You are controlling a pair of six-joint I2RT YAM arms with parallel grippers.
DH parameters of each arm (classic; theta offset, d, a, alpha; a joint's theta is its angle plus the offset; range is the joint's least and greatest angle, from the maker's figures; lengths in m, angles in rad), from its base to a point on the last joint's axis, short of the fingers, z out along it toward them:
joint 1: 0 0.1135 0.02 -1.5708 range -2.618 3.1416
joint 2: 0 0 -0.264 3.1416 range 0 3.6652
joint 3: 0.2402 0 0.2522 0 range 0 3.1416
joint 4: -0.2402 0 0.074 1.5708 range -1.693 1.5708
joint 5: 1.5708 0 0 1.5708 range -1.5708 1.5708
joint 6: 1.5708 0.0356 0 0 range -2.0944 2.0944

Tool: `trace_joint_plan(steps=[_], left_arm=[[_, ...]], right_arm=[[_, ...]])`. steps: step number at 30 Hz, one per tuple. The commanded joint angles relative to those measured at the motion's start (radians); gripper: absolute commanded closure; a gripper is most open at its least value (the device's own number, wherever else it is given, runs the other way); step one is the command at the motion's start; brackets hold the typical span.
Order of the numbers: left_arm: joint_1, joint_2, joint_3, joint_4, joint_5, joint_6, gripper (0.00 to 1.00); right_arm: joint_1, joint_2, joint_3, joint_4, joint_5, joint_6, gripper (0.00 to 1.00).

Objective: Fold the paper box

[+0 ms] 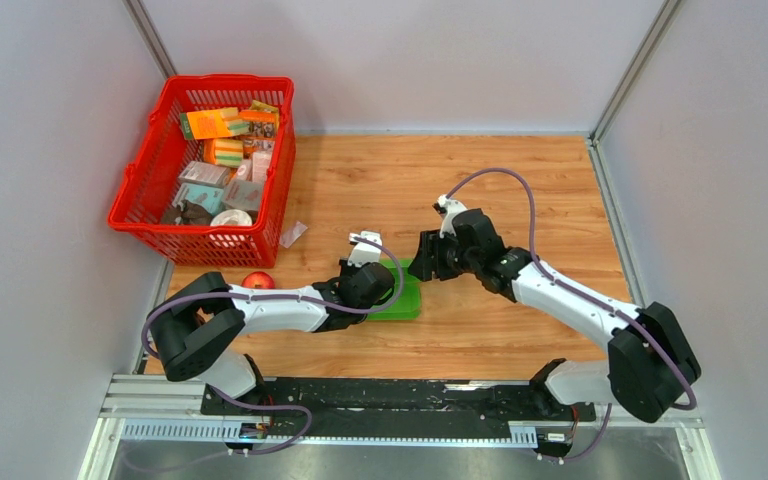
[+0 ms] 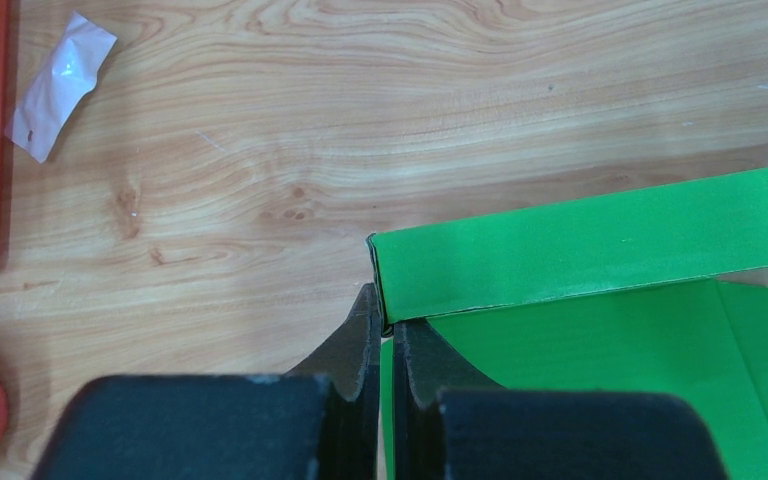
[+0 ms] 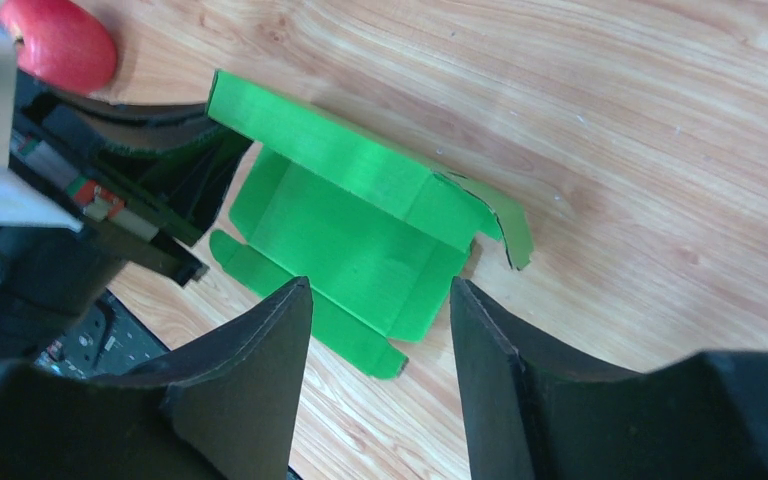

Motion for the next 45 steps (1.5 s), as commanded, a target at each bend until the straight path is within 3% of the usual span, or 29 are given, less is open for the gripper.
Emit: trace_joint_plan(steps=[1, 14, 18, 24, 25, 32, 37, 39, 40, 41, 45], left_arm=[[0.0, -0.021, -0.011, -0.066, 0.014, -0.02, 1.0], [0.0, -0.024, -0.009, -0.078, 0.036, -0.043, 1.0], [0.0, -0.037, -0.018, -0.068, 0.045, -0.037, 1.0], [0.0, -0.05, -0.022, -0.083, 0.063, -0.059, 1.0], [0.0, -0.059, -0.025, -0.08, 0.062, -0.059, 1.0], [0.0, -0.076, -0.032, -0.088, 0.057, -0.04, 1.0], [0.0, -0.067, -0.055, -0.057, 0.053, -0.051, 1.0], [0.0, -0.068, -0.051, -0.075, 0.054, -0.071, 1.0], [0.0, -0.071, -0.051, -0.091, 0.054, -0.086, 1.0], [0.002, -0.079, -0.055, -0.092, 0.054, -0.088, 1.0], [0.0, -0.109, -0.091, -0.051, 0.044, -0.091, 1.0]], right_arm=[[-0.002, 0.061, 0.056, 0.099, 0.014, 0.096, 0.43], [-0.002, 0.173, 0.06, 0.193, 0.045, 0.234, 0.53], [-0.002, 0.215, 0.059, 0.278, -0.028, 0.312, 0.55], [-0.008, 0.235, 0.027, 0.349, -0.076, 0.459, 0.69], [-0.009, 0.239, 0.024, 0.354, -0.079, 0.48, 0.77], [-0.019, 0.281, -0.018, 0.446, -0.104, 0.583, 1.0], [-0.019, 0.272, -0.036, 0.425, -0.076, 0.535, 0.98], [-0.019, 0.22, -0.035, 0.35, -0.03, 0.457, 0.88], [-0.019, 0.197, -0.036, 0.323, -0.015, 0.428, 0.72], [-0.017, 0.175, -0.038, 0.293, 0.002, 0.353, 0.67], [0.001, 0.045, -0.076, 0.202, 0.091, 0.194, 0.56]])
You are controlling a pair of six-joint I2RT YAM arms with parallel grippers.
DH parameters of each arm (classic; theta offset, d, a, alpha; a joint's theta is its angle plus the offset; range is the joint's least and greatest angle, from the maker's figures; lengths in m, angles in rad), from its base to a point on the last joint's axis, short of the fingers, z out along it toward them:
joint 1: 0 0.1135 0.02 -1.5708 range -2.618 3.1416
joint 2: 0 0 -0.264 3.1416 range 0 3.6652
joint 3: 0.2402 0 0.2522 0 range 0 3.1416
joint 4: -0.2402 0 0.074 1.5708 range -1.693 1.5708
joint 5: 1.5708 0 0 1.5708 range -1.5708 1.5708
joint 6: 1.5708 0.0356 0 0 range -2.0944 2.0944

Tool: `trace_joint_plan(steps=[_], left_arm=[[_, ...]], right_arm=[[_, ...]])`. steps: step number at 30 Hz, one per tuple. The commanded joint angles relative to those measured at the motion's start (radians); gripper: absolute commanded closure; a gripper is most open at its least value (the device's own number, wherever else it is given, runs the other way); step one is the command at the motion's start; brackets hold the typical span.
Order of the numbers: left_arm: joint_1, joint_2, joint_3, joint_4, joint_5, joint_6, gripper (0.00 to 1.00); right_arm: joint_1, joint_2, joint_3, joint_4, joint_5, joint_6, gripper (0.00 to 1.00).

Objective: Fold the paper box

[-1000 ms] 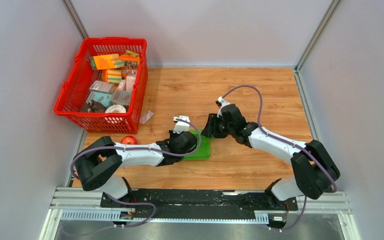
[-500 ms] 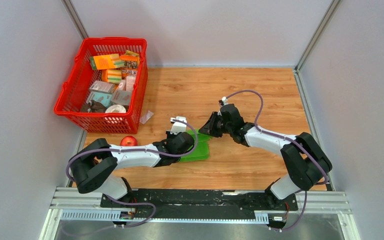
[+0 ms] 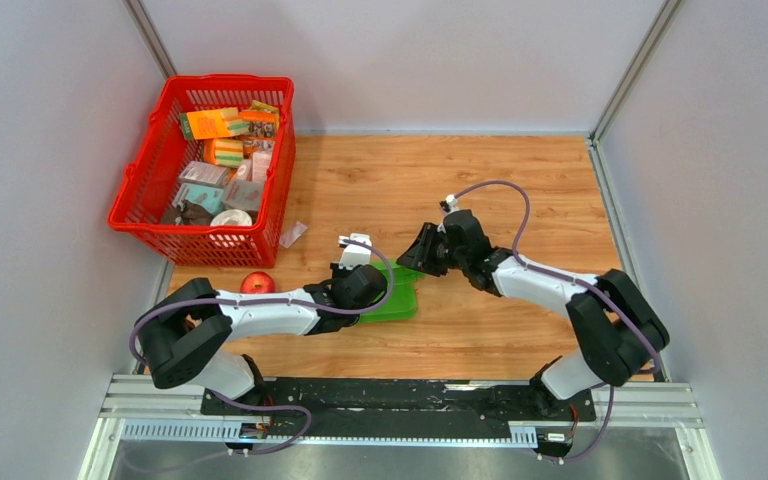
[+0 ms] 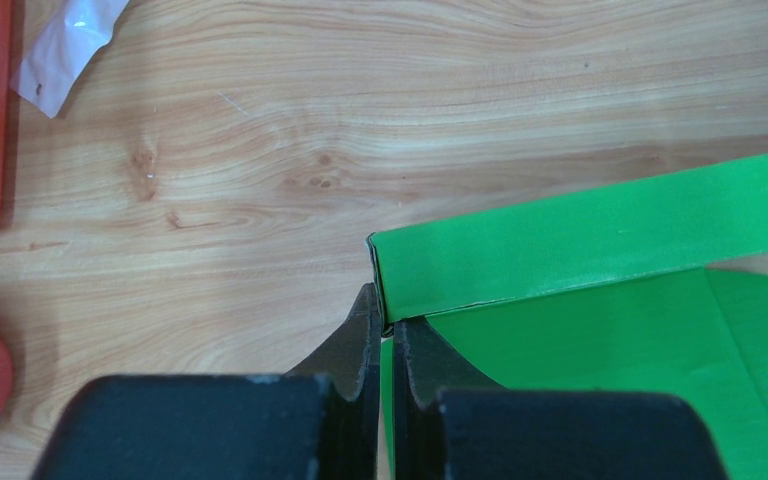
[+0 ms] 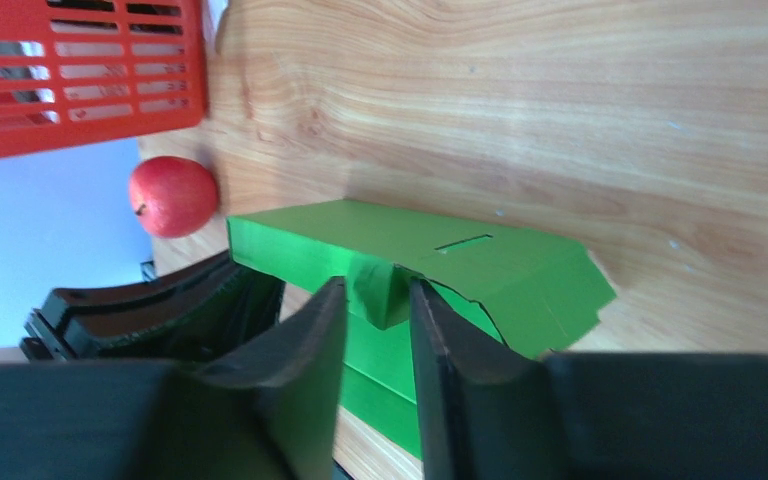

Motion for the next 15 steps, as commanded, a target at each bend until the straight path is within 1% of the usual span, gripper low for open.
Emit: trace_joint_plan(steps=[1, 2, 3, 5, 6, 7, 10, 11, 15], left_arm=[[-0.005, -0.039, -0.042, 0.008, 0.023, -0.015, 1.0], [-0.005, -0.036, -0.038, 0.002, 0.02, -0.016, 1.0], [-0.005, -0.033, -0.033, -0.007, 0.023, -0.016, 1.0], [-0.005, -0.03, -0.013, -0.032, 0.028, 0.004, 1.0], [-0.005, -0.024, -0.011, -0.035, 0.028, 0.008, 1.0], [-0.005, -0.021, -0.01, -0.034, 0.026, 0.01, 1.0], [-0.005, -0.01, -0.018, -0.028, 0.023, -0.02, 1.0], [-0.005, -0.008, -0.021, -0.029, 0.02, -0.033, 1.0], [-0.005, -0.005, -0.022, -0.038, 0.023, -0.058, 1.0]], right_arm=[[0.045, -0.139, -0.066, -0.064, 0.115, -0.228, 0.56], [0.054, -0.141, -0.072, -0.035, 0.149, -0.245, 0.57], [0.064, -0.138, -0.075, -0.037, 0.164, -0.272, 0.68], [0.081, -0.113, -0.071, -0.043, 0.199, -0.282, 0.83], [0.085, -0.104, -0.069, -0.037, 0.203, -0.293, 0.95], [0.109, -0.092, -0.071, -0.026, 0.207, -0.303, 0.99], [0.172, -0.07, -0.058, -0.034, 0.298, -0.319, 1.0], [0.185, -0.055, -0.045, -0.044, 0.363, -0.317, 1.0], [0.206, -0.008, -0.012, -0.13, 0.479, -0.307, 1.0]])
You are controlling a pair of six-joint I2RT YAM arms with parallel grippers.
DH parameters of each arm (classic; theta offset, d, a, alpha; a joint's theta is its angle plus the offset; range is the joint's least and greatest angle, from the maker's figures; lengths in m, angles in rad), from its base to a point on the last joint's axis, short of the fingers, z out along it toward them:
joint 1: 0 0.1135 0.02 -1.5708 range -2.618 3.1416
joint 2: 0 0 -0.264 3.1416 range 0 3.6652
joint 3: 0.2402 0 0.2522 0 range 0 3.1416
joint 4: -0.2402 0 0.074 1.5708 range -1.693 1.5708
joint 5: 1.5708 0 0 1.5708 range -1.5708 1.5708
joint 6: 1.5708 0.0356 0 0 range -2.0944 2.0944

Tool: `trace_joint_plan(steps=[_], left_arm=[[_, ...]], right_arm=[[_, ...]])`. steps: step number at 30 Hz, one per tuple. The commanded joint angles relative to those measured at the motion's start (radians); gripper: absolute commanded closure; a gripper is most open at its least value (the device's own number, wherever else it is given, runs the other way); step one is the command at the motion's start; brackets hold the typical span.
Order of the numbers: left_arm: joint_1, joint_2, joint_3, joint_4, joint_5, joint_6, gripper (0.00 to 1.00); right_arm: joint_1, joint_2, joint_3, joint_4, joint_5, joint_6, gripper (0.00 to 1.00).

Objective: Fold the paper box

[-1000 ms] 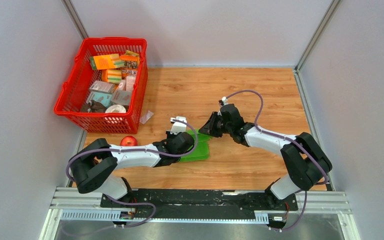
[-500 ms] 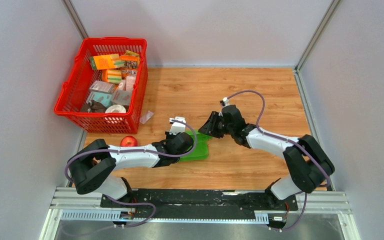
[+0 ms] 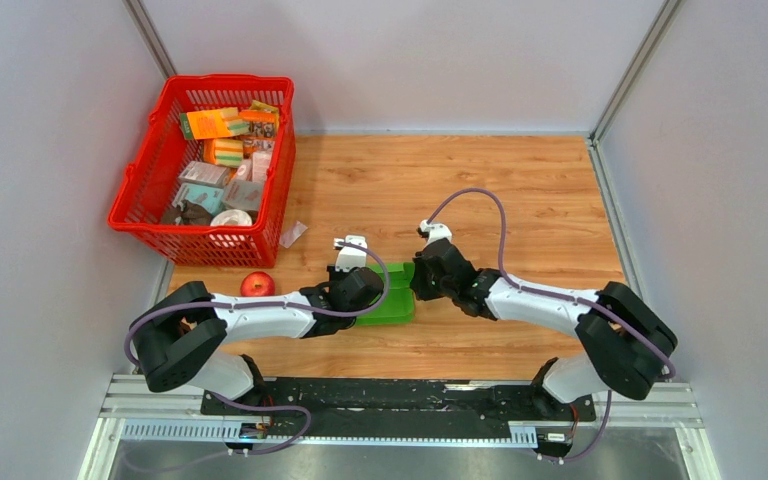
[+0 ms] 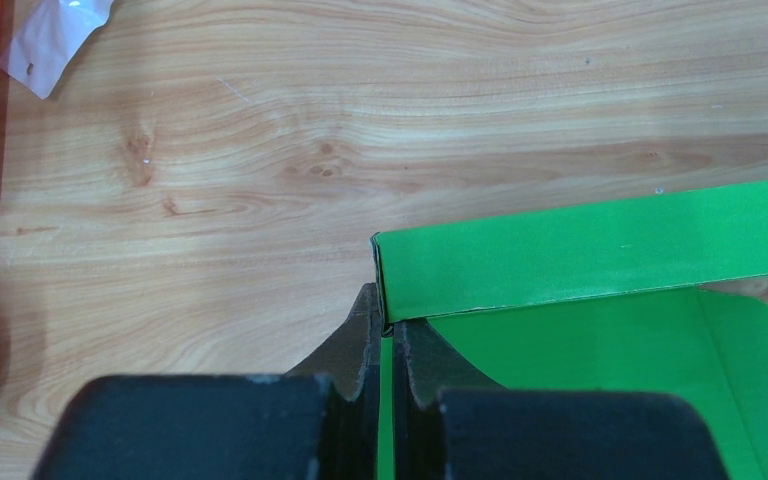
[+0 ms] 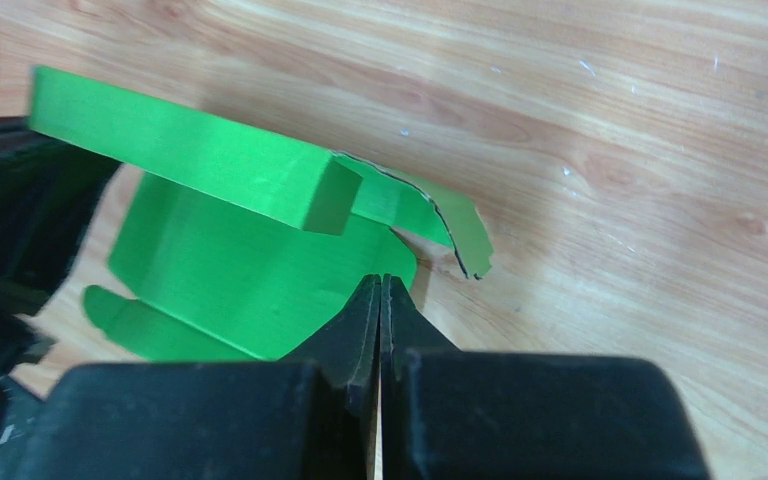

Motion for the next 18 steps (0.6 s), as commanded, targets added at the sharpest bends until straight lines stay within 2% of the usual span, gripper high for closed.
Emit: trace_joint_plan(steps=[1, 8, 18], left_arm=[[-0.004, 0.014, 0.001, -0.043, 0.021, -0.027, 1.0], [-0.004, 0.0, -0.009, -0.06, 0.021, -0.037, 1.0], [-0.004, -0.039, -0.035, -0.057, 0.027, -0.064, 1.0]], right_arm=[[0.015, 0.049, 0.053, -0.054, 0.191, -0.019, 1.0], [0.065, 0.094, 0.022, -0.008, 0.318, 0.038, 1.0], [0.092, 0.172, 0.026, 0.057, 0.307, 0.073, 1.0]])
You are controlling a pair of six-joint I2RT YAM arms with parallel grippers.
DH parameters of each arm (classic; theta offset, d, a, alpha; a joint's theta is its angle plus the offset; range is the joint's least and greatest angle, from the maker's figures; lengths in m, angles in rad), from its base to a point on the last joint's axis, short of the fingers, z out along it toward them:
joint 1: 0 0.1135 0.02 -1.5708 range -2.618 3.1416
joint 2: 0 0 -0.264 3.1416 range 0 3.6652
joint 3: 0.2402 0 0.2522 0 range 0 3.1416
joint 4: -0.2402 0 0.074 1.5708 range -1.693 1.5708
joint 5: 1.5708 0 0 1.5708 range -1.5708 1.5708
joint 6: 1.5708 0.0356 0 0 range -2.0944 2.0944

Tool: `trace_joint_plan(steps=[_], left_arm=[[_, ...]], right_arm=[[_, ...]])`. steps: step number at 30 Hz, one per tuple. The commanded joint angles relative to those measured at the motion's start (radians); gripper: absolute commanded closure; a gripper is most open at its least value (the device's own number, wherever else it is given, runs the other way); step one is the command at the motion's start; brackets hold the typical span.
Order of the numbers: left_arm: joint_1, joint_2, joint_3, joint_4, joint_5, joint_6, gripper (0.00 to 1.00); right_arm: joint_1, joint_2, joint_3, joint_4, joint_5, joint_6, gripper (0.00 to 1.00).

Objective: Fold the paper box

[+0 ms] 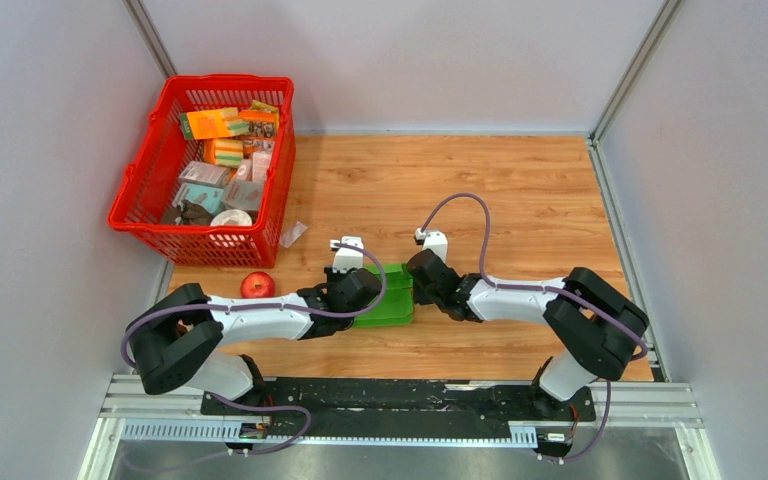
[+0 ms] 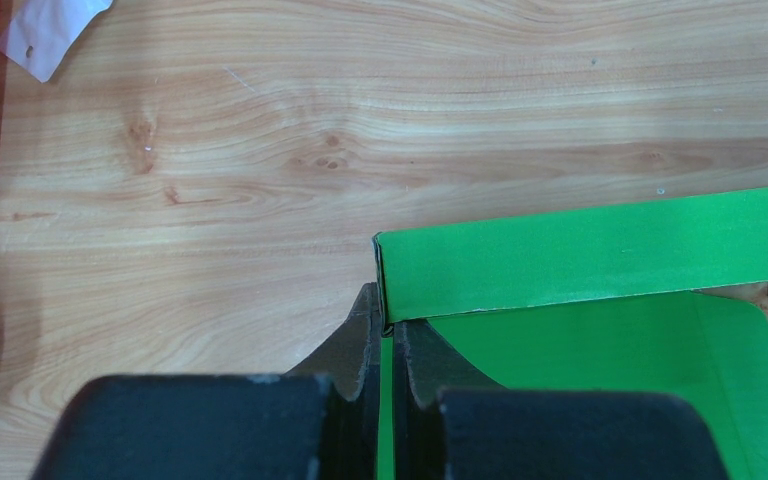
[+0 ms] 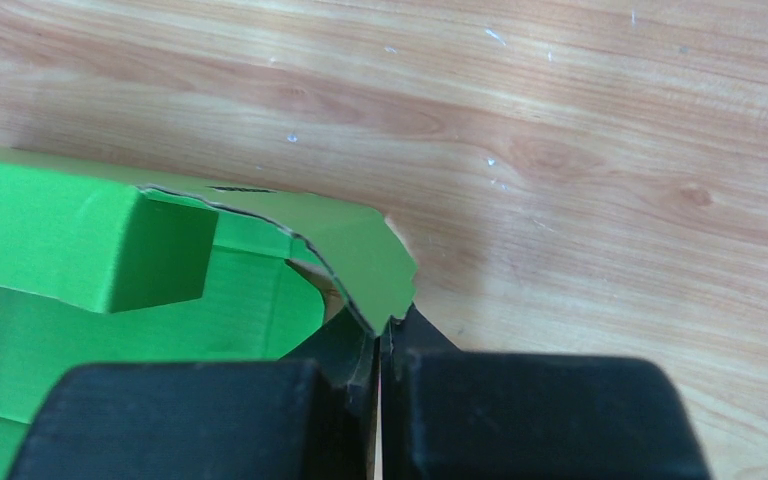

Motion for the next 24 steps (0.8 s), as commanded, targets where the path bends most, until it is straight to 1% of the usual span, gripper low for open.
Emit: trace_joint_plan(steps=[1, 8, 12, 14, 17, 24], left_arm=[[-0.004, -0.023, -0.022, -0.045, 0.028, -0.026, 1.0], [-0.004, -0.027, -0.02, -0.039, 0.035, -0.013, 1.0], [-0.004, -0.032, -0.025, -0.034, 0.035, -0.013, 1.0], [-0.004, -0.03, -0.029, -0.031, 0.032, -0.018, 1.0], [-0.004, -0.035, -0.031, -0.046, 0.035, -0.03, 1.0], [-0.004, -0.032, -0.034, -0.039, 0.037, -0.029, 1.0]], right_arm=[[0.02, 0.021, 0.01, 0.059, 0.064, 0.036, 1.0], [0.029, 0.045, 0.017, 0.122, 0.065, 0.026, 1.0], [0.043, -0.013, -0.003, 0.2, 0.06, -0.005, 1.0], [0.046, -0.025, -0.016, 0.243, 0.029, -0.014, 1.0], [0.048, -0.031, -0.019, 0.262, 0.009, -0.017, 1.0], [0.048, 0.03, -0.003, 0.283, -0.035, -0.005, 1.0]])
